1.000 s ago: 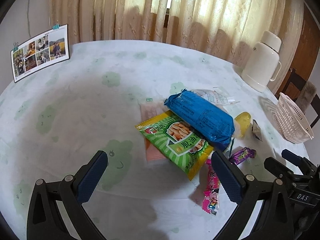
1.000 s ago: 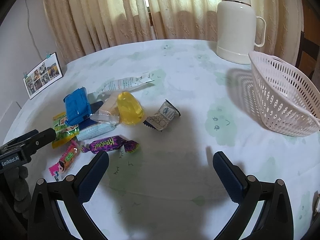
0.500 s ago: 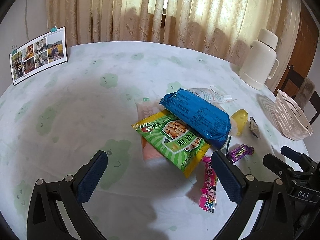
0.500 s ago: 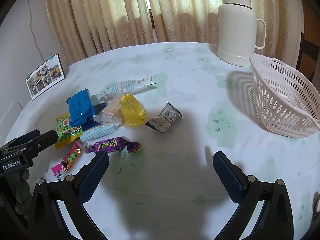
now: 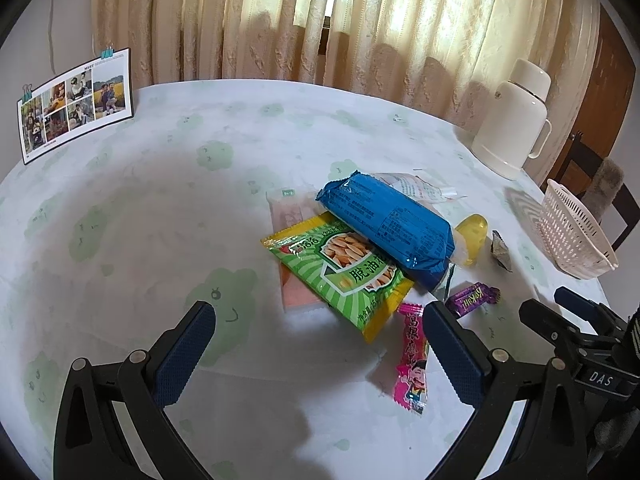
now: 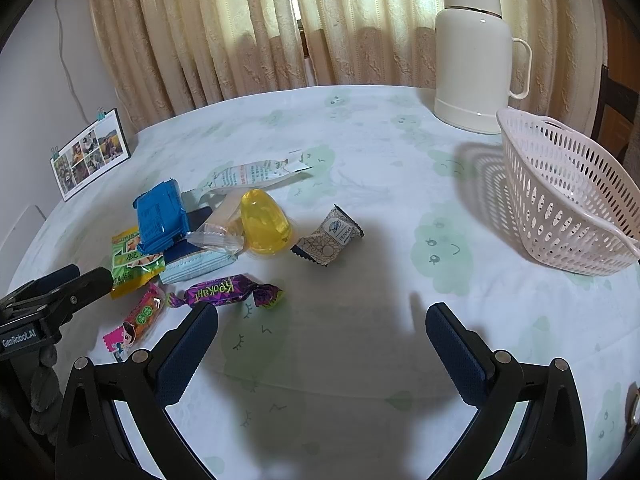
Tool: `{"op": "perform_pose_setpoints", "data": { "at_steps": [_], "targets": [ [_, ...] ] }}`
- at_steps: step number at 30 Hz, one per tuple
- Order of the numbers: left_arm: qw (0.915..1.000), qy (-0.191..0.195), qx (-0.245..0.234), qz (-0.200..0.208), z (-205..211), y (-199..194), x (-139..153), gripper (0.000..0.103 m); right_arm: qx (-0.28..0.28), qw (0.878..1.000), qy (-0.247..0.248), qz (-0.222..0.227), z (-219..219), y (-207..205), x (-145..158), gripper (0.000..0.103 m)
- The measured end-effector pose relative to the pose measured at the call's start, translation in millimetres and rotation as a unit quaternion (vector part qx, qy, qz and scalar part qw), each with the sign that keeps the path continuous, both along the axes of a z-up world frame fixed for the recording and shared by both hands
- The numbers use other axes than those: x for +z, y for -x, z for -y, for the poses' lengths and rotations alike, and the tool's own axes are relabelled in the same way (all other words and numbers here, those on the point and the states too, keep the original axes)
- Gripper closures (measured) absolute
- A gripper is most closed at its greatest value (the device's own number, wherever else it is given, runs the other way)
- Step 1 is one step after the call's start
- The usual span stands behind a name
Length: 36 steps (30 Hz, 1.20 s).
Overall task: Organize snacks
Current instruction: 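Lower the left gripper onto the pink candy stick and close it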
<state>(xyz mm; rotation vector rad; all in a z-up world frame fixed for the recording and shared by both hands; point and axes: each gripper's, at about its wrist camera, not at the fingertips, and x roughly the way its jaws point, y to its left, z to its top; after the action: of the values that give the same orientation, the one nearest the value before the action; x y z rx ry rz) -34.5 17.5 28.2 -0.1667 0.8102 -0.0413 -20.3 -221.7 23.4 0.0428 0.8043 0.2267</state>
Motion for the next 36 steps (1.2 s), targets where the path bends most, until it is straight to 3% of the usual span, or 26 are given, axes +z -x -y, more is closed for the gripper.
{"op": "perform_pose_setpoints", "data": {
  "at_steps": [14, 19, 24, 26, 28, 29, 32, 36],
  "targets": [
    [0.9972, 0.020, -0.067, -0.027, 17, 2, -6, 0.003, 0.020, 1.000, -0.021, 0.002, -12, 1, 2, 0.000],
    [0.9934, 0.017, -0.099, -0.056, 29, -2, -15, 0.034, 0.001, 0.999, -0.041, 0.003, -2, 1, 3, 0.000],
    [0.9914, 0.013, -0.117, -0.057, 37, 0, -17, 0.035, -0.008, 0.998, -0.054, 0.006, 3, 1, 4, 0.001],
    [0.9907, 0.008, -0.123, -0.056, 41, 2, -16, 0.045, -0.004, 0.999, -0.047, 0.010, 0, 2, 4, 0.001],
    [0.9908, -0.003, -0.124, -0.055, 46, 1, -16, 0.064, 0.004, 0.999, -0.035, 0.012, -5, 3, 4, 0.005],
    [0.9909, -0.007, -0.123, -0.054, 48, 0, -16, 0.068, 0.007, 0.999, -0.031, 0.011, -7, 2, 4, 0.006],
    [0.9908, 0.010, -0.123, -0.055, 43, -1, -17, 0.084, 0.018, 1.000, -0.022, 0.008, -14, 1, 3, 0.009],
    [0.9906, 0.039, -0.124, -0.040, 37, 2, -11, 0.085, 0.031, 0.999, -0.017, 0.000, -22, -2, 3, 0.013]
  ]
}}
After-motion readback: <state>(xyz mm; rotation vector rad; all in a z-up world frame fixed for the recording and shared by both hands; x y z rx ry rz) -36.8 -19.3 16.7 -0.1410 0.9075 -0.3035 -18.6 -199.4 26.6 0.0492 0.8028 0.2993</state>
